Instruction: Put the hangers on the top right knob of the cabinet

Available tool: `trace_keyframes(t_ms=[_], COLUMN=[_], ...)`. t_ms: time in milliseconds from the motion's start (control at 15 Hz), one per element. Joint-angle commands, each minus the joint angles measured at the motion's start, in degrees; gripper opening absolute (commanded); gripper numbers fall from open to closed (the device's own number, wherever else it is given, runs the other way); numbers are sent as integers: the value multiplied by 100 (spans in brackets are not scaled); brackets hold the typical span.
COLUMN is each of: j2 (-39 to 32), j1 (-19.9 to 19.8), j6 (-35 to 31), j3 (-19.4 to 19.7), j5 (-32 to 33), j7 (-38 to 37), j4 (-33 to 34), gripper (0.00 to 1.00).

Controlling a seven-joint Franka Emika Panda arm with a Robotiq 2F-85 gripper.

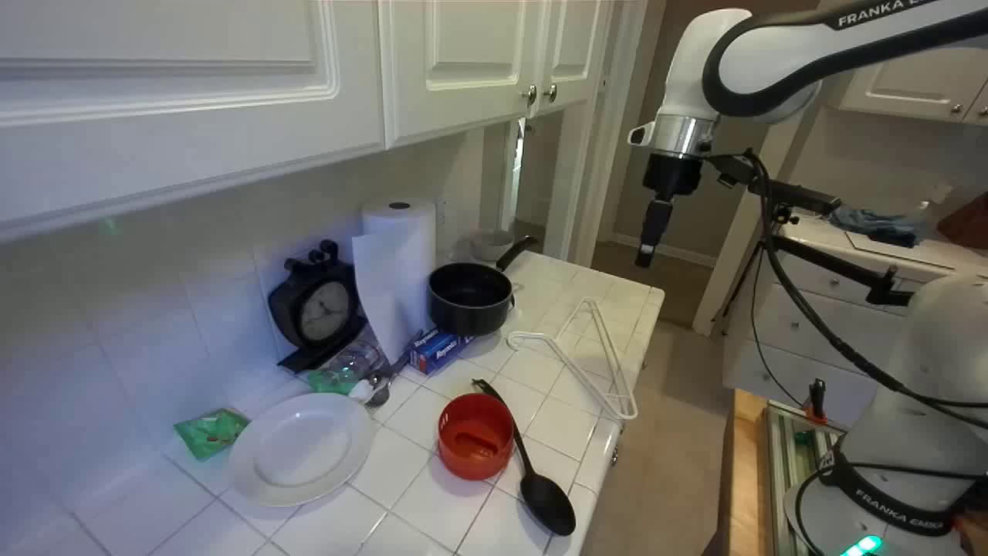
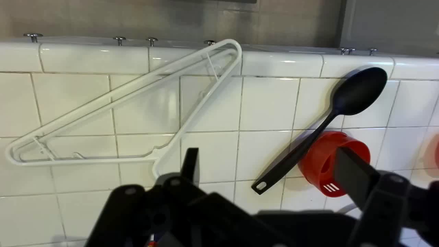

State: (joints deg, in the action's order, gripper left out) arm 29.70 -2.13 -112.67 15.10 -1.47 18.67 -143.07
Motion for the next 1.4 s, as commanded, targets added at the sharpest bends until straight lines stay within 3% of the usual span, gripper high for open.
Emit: trace_keyframes(t_ms=[0,267,333,667,1333], j2=[-18,-18,-427,-1422,-3281], j1=[-117,-118,-288,-631,-1006], j6=[13,13,-237,-1146,-2004], j3=[-103,-103,-200,-190,-175], j5=[-58,-58,-61,-67,-52], j7=[50,50,-644,-1634,-4294], j4=[10,10,204,526,1335], gripper=[100,100,100,100,100])
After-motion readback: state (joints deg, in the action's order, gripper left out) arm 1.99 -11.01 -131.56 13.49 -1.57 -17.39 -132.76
